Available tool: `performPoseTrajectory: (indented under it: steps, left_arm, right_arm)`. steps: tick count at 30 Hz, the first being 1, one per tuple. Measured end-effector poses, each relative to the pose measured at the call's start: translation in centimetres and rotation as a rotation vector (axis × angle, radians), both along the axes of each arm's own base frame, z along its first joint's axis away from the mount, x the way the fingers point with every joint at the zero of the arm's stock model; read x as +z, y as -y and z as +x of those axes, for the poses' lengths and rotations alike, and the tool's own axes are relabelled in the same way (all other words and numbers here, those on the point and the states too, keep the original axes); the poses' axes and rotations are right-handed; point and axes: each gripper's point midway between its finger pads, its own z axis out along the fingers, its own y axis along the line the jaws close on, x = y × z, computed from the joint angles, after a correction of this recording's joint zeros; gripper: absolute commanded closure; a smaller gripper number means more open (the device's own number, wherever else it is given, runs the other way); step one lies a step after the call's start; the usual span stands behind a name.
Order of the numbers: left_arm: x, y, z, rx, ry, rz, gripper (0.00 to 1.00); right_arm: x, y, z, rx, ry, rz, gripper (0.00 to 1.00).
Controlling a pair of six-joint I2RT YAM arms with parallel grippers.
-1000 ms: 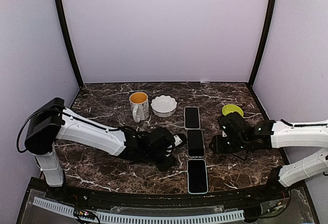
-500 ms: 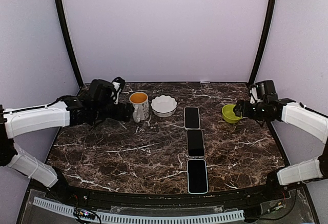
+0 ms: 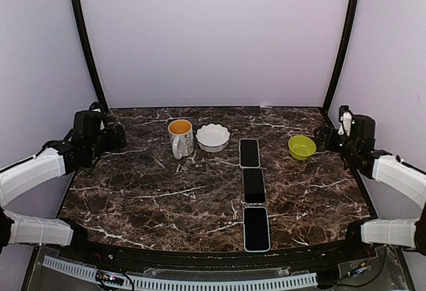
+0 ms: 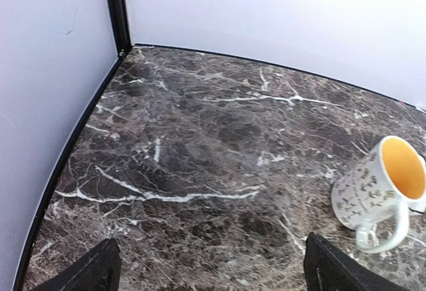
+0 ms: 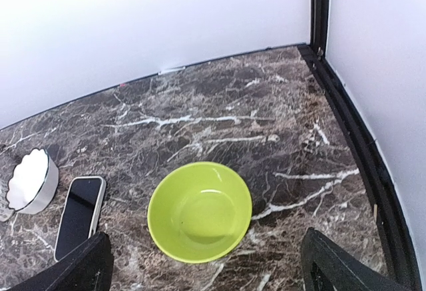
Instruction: Put the phone into the phone case
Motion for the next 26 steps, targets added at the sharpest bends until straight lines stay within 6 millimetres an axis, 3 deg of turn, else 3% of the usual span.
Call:
performPoseTrajectory:
  steps: [6, 10, 19, 26]
  left_arm:
    - [-4.9, -1.9, -0.6, 0.043, 0.026, 0.062, 0.01]
    - [-6.7, -2.3, -1.2, 0.029, 0.078, 0.104, 0.01]
    - [-2.6, -2.3, -0.5, 0.001, 0.314, 0.193, 0.01]
    - [-1.3, -2.5, -0.3, -0.004, 0.369, 0.256, 0.01]
  right_arm:
    - [-2.1, 0.9, -0.7, -0.036, 0.068, -0.041, 0.01]
    - [-3.0, 1.9, -0.8, -0.084, 0.097, -0.057, 0.01]
    - [-1.8, 3.6, -0.4, -0.196, 0.181, -0.043, 0.02]
    - [-1.3, 4.0, -0.4, -0.223, 0.205, -0.04, 0.01]
